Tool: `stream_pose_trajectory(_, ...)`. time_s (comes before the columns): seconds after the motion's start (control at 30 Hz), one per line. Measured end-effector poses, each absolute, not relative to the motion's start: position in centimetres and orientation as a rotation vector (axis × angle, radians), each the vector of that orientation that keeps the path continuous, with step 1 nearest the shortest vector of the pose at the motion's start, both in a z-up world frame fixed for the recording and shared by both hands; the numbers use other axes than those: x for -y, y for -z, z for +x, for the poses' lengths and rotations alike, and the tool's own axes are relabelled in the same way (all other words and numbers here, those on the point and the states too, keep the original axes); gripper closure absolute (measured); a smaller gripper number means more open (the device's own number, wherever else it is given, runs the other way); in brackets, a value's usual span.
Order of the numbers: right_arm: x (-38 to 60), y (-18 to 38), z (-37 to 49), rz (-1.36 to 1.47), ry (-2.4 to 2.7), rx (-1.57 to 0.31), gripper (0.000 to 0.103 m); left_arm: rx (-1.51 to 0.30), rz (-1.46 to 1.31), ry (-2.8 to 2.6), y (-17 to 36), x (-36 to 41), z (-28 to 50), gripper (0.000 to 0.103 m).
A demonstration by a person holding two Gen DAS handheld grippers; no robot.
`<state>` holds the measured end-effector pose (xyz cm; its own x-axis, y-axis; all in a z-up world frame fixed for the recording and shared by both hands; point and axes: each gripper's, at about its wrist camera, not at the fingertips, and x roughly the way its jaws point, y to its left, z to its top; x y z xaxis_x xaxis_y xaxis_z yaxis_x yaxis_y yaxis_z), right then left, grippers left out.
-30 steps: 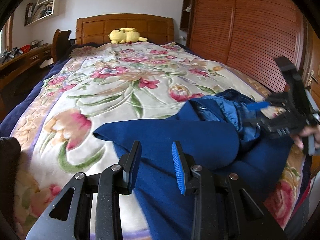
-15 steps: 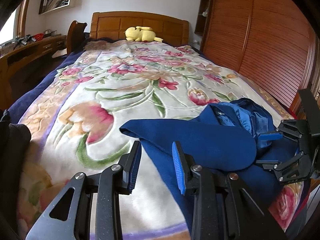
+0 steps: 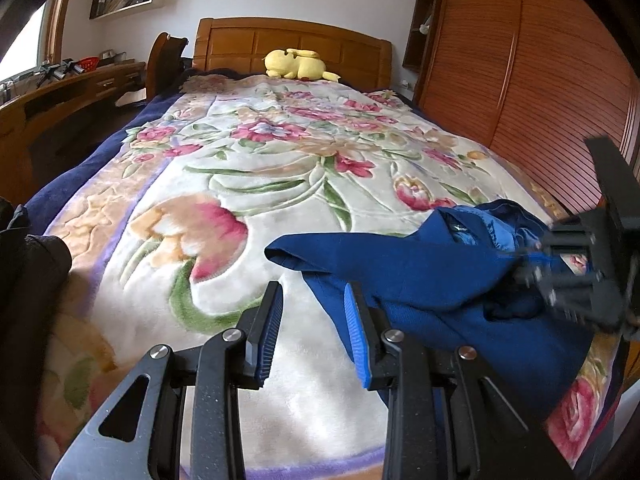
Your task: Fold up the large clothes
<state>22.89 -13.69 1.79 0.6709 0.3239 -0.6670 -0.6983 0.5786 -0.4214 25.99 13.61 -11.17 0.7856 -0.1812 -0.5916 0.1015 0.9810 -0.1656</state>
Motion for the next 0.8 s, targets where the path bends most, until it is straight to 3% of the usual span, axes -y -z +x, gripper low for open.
stream_pose_trajectory(0.27,13.9,-5.4,31.1,-0.618,-0.518,-0.557,0.099,-0.654,-0.132,0.150,11.4,-13.6,26.2,0.070)
stream_pose_trajectory(0.5,12.7,-4.6,37.8,-0.566,-0.335,-0.656,0.098,-0.657,-0.136,0.160,11.6,-13.7,26.2,0.070)
stream_pose_trajectory(0.6,12.4,-5.2,38.0,-0.482,-0.339,-0.669,0.083,-0.652,-0.130,0.166,11.5,-13.5,26.0,0.070)
stream_pose_trajectory(0.67,12.4,-5.9,37.1,-0.446,-0.386,-0.646,0.054,-0.656,-0.130,0.165,11.5,-13.5,26.2,0.070)
stream_pose_trajectory(0.73,12.3,-6.0,35.2,-0.434,-0.447,-0.645,0.046,-0.659,-0.132,0.165,11.6,-13.5,26.2,0.070)
stream_pose_trajectory(0.8,12.3,-5.4,32.9,-0.448,-0.505,-0.661,0.045,-0.656,-0.132,0.165,11.4,-13.4,26.0,0.070)
